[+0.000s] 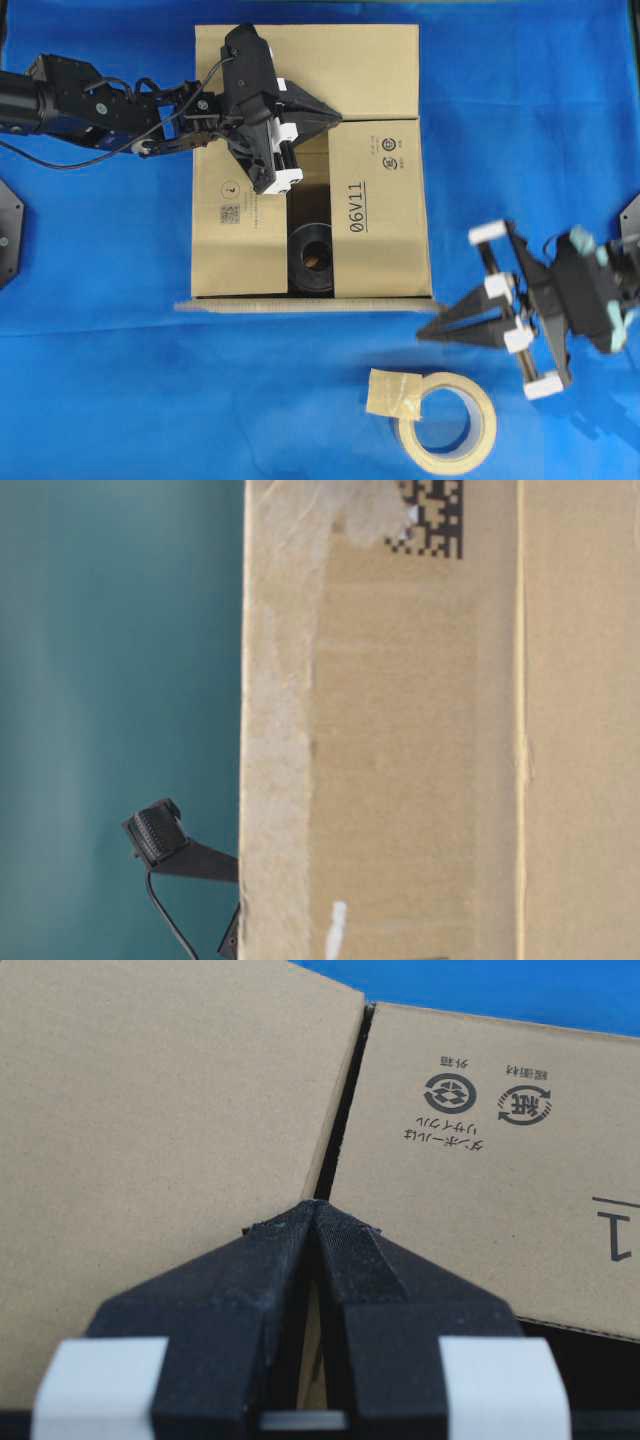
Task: Close the cardboard box.
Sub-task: 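Swing the right gripper down and fold the front flap closed, then lift the left gripper up behind the back flap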
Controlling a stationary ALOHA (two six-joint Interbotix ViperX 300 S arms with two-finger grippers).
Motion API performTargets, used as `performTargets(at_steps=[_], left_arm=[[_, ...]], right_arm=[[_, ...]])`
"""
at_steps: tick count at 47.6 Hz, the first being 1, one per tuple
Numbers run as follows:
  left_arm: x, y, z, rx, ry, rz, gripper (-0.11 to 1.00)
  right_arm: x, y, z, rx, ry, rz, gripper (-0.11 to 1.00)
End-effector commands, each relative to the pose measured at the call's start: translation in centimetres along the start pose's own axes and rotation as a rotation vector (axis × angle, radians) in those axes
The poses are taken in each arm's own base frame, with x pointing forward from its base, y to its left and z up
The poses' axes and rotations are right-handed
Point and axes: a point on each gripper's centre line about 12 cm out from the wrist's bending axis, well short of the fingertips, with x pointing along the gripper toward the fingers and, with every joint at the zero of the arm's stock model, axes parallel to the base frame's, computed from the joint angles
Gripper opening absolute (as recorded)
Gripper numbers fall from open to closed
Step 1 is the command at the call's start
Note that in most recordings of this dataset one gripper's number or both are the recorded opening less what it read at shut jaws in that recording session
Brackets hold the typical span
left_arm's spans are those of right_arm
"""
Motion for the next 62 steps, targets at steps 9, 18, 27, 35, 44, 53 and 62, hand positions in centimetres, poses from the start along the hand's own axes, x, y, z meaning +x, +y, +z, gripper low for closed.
performTargets(at_steps=[9, 18, 27, 35, 44, 53, 62], left_arm=[[-0.2, 0.2, 0.7, -0.004, -0.021, 0.004, 0.00], [-0.2, 0.1, 0.8, -0.003, -0.023, 0.003, 0.00], [-0.2, 0.1, 0.8, -0.003, -0.024, 0.003, 0.00], [-0.2, 0.2, 0.8, -0.006, -0.024, 0.004, 0.00], [-0.3, 0.2, 1.2, -0.006, -0.034, 0.004, 0.00], [-1.3, -0.6, 3.9, -0.007, -0.075, -0.014, 0.00], [-2.9, -0.4, 7.4, -0.001, -0.105, -0.014, 0.00]], right_arm=[[-0.8, -5.1, -0.6, 0.079, 0.033, -0.170, 0.00], [-0.3, -6.8, -2.4, 0.130, 0.097, -0.231, 0.00], [0.9, -7.4, -4.5, 0.155, 0.169, -0.251, 0.00], [1.6, -7.8, -5.7, 0.194, 0.210, -0.272, 0.00], [1.6, -7.8, -5.6, 0.199, 0.206, -0.274, 0.00], [1.6, -7.8, -5.5, 0.199, 0.203, -0.274, 0.00], [1.6, -7.8, -5.4, 0.199, 0.200, -0.274, 0.00]])
